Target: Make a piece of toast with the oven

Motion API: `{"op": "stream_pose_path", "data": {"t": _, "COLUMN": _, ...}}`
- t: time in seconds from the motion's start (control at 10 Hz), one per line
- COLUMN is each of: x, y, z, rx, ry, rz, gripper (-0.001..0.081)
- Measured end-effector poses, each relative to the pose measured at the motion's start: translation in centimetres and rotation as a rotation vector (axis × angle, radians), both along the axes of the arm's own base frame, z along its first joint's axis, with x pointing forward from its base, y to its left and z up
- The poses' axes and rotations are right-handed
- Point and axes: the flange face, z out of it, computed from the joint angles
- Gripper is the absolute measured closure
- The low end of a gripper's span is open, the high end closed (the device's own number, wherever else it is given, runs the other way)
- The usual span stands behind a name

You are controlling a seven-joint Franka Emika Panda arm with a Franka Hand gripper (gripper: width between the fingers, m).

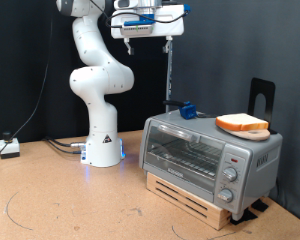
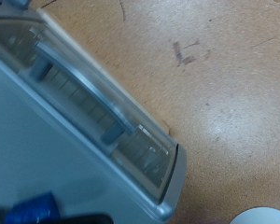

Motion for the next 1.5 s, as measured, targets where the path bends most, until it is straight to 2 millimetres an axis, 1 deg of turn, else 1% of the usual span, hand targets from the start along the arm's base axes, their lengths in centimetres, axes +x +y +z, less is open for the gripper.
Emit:
{"op": "stream_pose_path", "data": {"t": 0.2, "x": -0.6, "y": 0.2, "z": 0.1, "rx": 0.042, "ry": 0.003, "rz": 0.245, "gripper": -0.0001}}
{"op": "stream_pose_path", "data": {"t": 0.4, "x": -0.4, "y": -0.1, "z": -0.3, "rx": 0.061, "ry": -0.009, "rz": 0.470, "gripper": -0.0001}}
{"op": "stream_pose_path", "data": {"t": 0.5, "x": -0.4, "y": -0.2, "z": -0.3, "rx": 0.062, "ry": -0.004, "rz": 0.424, "gripper": -0.0001}}
{"op": "stream_pose_path", "data": {"t": 0.6, "x": -0.5, "y": 0.0, "z": -0.4, "rx": 0.063, "ry": 0.003, "rz": 0.454, "gripper": -0.0001}}
{"op": "stream_pose_path", "data": {"t": 0.8, "x": -0.9, "y": 0.5, "z": -1.2, "rx": 0.115, "ry": 0.046, "rz": 0.684, "gripper": -0.0001}}
{"op": "stream_pose_path", "data": {"t": 1.0, "x": 0.0, "y": 1.0, "z": -2.1, "rx": 0.133, "ry": 0.076, "rz": 0.814, "gripper": -0.0001}}
{"op": "stream_pose_path", "data": {"t": 1.2, "x": 0.2, "y": 1.1, "z": -2.1, "rx": 0.148, "ry": 0.060, "rz": 0.788, "gripper": -0.0001}}
{"op": "stream_pose_path", "data": {"t": 1.5, "x": 1.4, "y": 1.6, "z": -1.5, "rx": 0.251, "ry": -0.065, "rz": 0.691, "gripper": -0.0001}}
